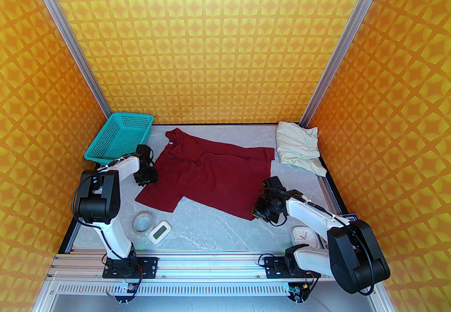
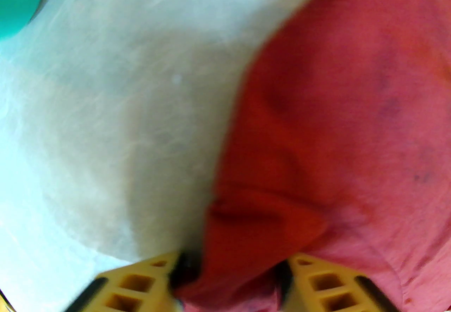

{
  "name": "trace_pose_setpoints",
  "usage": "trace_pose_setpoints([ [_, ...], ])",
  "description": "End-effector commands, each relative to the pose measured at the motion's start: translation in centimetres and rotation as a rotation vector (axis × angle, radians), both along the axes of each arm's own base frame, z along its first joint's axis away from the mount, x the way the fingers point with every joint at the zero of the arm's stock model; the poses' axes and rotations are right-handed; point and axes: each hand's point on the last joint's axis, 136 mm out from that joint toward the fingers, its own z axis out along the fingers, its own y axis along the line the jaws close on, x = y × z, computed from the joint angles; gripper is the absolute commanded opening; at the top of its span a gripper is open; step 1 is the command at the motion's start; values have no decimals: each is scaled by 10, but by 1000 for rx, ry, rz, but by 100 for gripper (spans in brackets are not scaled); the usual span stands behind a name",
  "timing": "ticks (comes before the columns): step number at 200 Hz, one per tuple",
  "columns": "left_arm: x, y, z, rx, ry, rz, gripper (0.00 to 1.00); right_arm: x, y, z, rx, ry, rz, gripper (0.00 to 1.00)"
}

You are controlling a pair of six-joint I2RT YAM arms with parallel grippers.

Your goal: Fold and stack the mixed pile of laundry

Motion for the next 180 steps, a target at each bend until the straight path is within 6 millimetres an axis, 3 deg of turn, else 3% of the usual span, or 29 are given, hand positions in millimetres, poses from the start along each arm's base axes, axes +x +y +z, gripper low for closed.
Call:
trace_pose_setpoints([
  [1, 6, -30, -10, -99, -19, -57, 12, 17, -2, 7, -22, -83, -15, 5],
  [14, 10, -33, 1, -103, -56, -66, 0, 24, -3, 14, -23, -118, -17, 0],
  [36, 14, -44, 40, -134, -163, -95, 0, 41, -2, 39, -19, -222, -19, 0],
  [60, 18, -58, 116, -201, -370, -137, 0, 73, -7, 100, -53, -444, -23, 0],
  [93, 6, -71, 233, -274, -680, -204, 0, 95, -20, 192, -136, -699, -6, 0],
  [110, -12, -74, 295, -290, -835, -244, 0, 96, -23, 249, -167, -809, 31, 0],
  [125, -29, -73, 335, -291, -908, -262, 0, 89, -26, 295, -190, -894, 54, 0],
  [127, -36, -72, 351, -292, -947, -268, 0, 87, -27, 301, -194, -904, 59, 0],
  [158, -108, -89, 470, -302, -1224, -441, 0, 51, -45, 407, -276, -1106, 80, 0],
  [167, -125, -86, 502, -293, -1296, -456, 0, 42, -49, 430, -295, -1148, 81, 0],
  [180, -133, -81, 528, -264, -1324, -452, 0, 36, -53, 452, -323, -1156, 90, 0],
])
